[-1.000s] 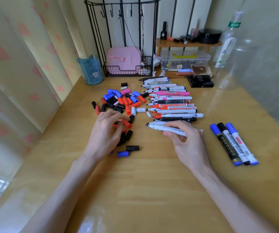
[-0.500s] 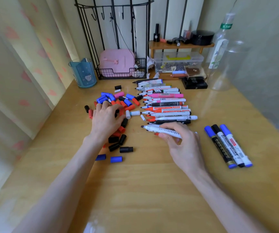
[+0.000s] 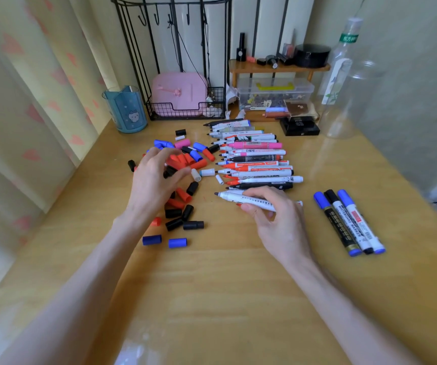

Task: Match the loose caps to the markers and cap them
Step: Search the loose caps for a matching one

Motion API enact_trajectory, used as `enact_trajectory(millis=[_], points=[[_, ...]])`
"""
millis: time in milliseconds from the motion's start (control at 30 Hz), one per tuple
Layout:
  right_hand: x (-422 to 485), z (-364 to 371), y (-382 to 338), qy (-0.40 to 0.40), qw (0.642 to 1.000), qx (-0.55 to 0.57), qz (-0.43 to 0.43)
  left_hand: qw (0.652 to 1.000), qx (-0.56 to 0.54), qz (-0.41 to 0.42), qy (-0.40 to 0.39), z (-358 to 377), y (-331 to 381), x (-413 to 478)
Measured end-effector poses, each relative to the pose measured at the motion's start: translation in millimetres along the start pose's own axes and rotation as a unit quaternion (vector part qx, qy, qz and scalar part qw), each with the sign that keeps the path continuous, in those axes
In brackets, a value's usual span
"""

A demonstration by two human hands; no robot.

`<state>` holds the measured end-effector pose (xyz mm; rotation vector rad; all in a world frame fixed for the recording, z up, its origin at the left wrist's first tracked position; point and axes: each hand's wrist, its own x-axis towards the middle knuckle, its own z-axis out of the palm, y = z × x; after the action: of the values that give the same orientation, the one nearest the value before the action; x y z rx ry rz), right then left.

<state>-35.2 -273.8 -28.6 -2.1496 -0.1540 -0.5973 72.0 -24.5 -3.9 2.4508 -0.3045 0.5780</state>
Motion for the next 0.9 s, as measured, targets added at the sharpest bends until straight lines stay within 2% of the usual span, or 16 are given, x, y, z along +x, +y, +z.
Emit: enact_trajectory(millis=[67, 133, 300, 400, 533, 900], points=[[-0.1, 0.0, -0.6, -0.001, 1.000, -0.002, 0.001, 0.999, -0.032, 0.006, -0.011, -10.7, 6.8, -8.8], [-1.0, 0.4, -1.3, -0.004, 1.000, -0.002, -0.001, 0.994, -0.080, 0.010, -0.069, -19.3, 13.9, -22.7], [-3.4, -0.3, -3.6, -0.016, 1.000, -0.001, -0.007, 0.979, -0.102, 0.090, -0.150, -16.4, 21.3, -58.8], [-3.5, -1.9, -2.7, -0.018, 1.000, -0.002, -0.009, 0.976, -0.137, 0.093, -0.142, -13.6, 23.7, -73.9], [-1.6, -3.6, -1.0, -0.010, 1.000, -0.015, -0.014, 0.970, -0.211, 0.010, -0.119, -13.4, 25.3, -84.0], [-0.4, -3.2, -2.4, -0.016, 0.999, -0.009, -0.047, 0.966, -0.236, 0.001, -0.106, -13.2, 25.6, -82.6]])
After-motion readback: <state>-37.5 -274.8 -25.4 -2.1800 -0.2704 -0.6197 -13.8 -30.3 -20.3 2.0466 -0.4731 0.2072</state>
